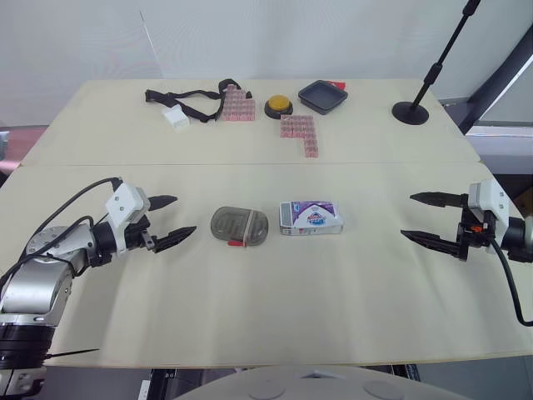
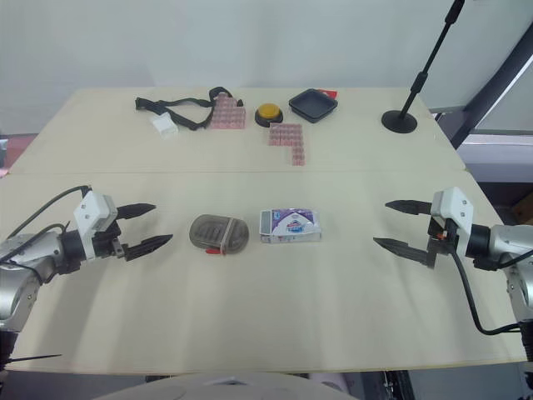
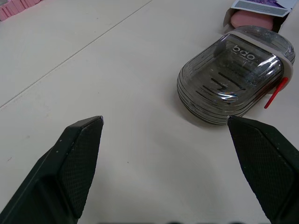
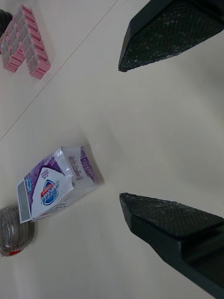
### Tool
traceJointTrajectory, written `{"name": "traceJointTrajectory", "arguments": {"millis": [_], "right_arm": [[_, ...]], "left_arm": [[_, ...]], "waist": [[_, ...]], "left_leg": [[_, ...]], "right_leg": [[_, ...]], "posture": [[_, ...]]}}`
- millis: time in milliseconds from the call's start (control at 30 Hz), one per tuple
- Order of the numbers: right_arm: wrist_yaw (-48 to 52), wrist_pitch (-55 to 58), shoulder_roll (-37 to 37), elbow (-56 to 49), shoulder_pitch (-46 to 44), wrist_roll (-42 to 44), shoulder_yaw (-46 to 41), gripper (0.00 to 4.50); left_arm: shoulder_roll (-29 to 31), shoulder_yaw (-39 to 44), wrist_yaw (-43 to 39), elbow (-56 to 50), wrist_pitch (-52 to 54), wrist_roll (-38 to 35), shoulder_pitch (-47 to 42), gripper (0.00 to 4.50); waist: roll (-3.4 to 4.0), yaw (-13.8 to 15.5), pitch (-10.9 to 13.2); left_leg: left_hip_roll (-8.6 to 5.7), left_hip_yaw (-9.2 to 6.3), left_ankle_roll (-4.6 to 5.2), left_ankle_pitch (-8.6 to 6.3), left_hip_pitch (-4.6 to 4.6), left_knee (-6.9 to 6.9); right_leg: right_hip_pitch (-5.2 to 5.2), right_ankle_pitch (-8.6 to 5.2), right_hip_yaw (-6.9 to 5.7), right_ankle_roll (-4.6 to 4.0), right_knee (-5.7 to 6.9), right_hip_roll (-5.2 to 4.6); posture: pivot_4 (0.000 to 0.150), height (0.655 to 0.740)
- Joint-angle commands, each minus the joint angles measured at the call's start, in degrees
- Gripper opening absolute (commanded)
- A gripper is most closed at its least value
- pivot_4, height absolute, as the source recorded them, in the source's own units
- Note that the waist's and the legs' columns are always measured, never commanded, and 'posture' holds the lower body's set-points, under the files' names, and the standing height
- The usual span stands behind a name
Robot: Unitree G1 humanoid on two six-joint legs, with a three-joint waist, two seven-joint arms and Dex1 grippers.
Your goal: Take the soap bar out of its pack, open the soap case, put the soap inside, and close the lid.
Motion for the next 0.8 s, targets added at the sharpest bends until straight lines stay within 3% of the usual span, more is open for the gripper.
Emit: {"name": "traceJointTrajectory", "arguments": {"millis": [33, 500, 800], "right_arm": [[1.72, -2.95, -0.64, 0.94, -1.03, -0.6, -0.79, 4.46], [3.79, -9.62, -0.58, 4.54, -1.55, -4.25, 1.68, 4.46], [6.91, -10.73, -0.9, 9.4, -13.5, -8.52, 8.42, 4.46]], "left_arm": [[0.14, 1.79, -0.09, -1.42, 0.67, -1.71, -0.98, 4.5], [-0.91, 1.85, -2.4, -3.25, 4.29, -7.4, -2.12, 4.5], [-3.14, 0.34, -7.54, -2.4, 0.33, -8.58, -4.18, 4.5]], "waist": [[0.0, 0.04, 0.0], [0.01, 0.0, 0.0], [0.1, -0.07, -0.06]], "left_leg": [[0.0, 0.0, 0.0, 0.0, 0.0, 0.0], [-0.01, 0.0, 0.01, 0.0, 0.0, 0.0], [-0.01, 0.01, 0.04, 0.03, 0.02, 0.01]], "right_leg": [[0.0, 0.0, 0.0, 0.0, 0.0, 0.0], [0.02, 0.0, -0.03, 0.0, -0.01, -0.02], [0.03, 0.0, -0.02, -0.01, 0.05, -0.02]], "posture": [[0.15, 0.74], [0.15, 0.74], [0.15, 0.74]]}}
